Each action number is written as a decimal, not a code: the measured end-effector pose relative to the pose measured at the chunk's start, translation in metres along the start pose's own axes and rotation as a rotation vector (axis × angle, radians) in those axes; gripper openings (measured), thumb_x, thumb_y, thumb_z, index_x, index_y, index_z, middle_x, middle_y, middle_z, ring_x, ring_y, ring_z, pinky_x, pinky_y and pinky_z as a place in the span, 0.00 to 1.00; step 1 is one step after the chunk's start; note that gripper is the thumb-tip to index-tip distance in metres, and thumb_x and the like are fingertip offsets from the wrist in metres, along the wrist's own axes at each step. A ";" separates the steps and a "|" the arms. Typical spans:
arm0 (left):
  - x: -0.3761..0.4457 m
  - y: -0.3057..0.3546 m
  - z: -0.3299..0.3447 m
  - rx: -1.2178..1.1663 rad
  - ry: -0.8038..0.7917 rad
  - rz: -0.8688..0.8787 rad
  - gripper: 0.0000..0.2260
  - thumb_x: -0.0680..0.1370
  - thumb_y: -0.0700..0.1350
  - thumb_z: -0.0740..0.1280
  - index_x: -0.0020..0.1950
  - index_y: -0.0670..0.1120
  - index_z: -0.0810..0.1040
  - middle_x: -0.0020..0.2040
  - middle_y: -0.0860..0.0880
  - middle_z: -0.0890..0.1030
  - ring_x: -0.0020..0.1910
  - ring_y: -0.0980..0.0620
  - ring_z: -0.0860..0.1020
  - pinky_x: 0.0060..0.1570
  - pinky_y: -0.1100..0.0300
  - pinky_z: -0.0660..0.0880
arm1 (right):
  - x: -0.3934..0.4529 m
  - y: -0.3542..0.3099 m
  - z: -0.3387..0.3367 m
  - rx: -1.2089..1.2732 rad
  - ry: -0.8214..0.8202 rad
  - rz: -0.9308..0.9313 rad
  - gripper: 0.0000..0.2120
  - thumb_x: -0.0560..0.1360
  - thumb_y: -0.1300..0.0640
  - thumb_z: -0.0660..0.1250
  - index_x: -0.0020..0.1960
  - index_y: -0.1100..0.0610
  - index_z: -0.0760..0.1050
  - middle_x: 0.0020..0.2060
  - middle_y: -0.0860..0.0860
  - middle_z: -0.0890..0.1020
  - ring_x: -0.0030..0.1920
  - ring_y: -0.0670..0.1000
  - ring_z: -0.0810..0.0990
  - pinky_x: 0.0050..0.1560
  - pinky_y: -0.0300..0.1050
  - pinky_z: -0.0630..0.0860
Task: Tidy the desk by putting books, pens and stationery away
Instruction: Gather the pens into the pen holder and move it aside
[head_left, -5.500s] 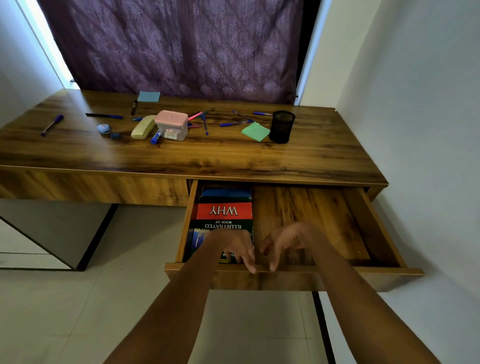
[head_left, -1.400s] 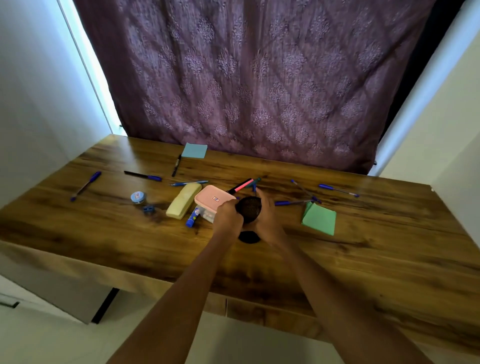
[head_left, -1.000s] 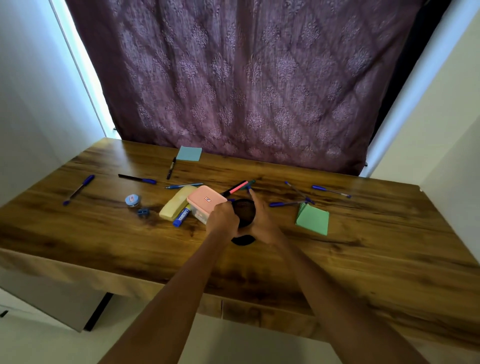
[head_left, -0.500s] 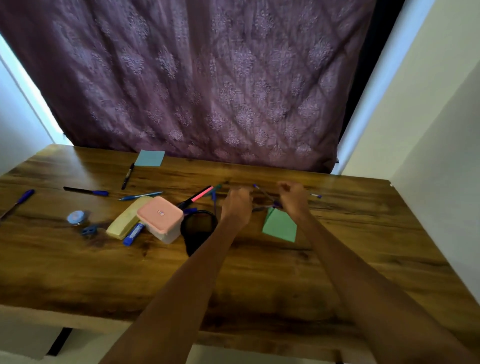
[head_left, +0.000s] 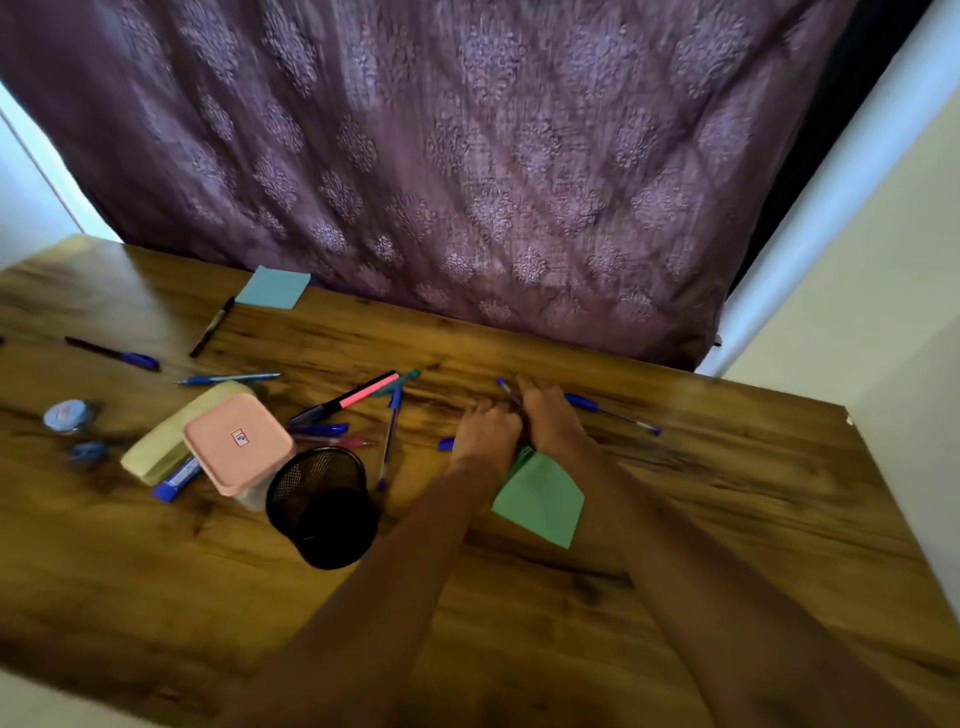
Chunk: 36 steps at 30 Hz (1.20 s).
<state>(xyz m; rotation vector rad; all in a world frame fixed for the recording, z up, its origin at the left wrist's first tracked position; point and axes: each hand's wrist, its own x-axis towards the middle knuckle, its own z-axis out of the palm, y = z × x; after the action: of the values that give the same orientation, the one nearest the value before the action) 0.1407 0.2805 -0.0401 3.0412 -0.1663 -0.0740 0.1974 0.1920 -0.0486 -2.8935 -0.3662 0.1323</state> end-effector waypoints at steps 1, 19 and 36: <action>0.002 0.002 0.001 0.013 -0.020 0.002 0.14 0.78 0.38 0.60 0.63 0.42 0.74 0.63 0.42 0.75 0.65 0.43 0.70 0.63 0.50 0.69 | 0.002 -0.002 0.002 -0.054 0.006 -0.009 0.16 0.80 0.63 0.56 0.67 0.60 0.67 0.64 0.61 0.73 0.64 0.62 0.71 0.62 0.54 0.70; -0.060 -0.112 -0.117 -0.635 0.247 -0.271 0.04 0.73 0.42 0.69 0.44 0.41 0.81 0.46 0.41 0.83 0.48 0.44 0.81 0.44 0.57 0.75 | -0.038 -0.125 -0.070 1.532 0.163 0.159 0.09 0.76 0.69 0.61 0.45 0.56 0.70 0.38 0.57 0.79 0.42 0.60 0.81 0.44 0.52 0.80; -0.148 -0.159 -0.114 -0.384 0.081 -0.406 0.11 0.78 0.42 0.63 0.58 0.39 0.75 0.59 0.38 0.77 0.58 0.39 0.77 0.54 0.49 0.73 | -0.104 -0.193 -0.021 0.788 0.178 -0.077 0.08 0.71 0.63 0.67 0.46 0.51 0.80 0.36 0.55 0.84 0.39 0.55 0.83 0.45 0.54 0.80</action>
<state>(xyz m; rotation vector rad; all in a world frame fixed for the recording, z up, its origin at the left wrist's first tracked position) 0.0164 0.4654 0.0646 2.6402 0.4233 -0.0096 0.0546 0.3431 0.0226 -2.0913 -0.3027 -0.0001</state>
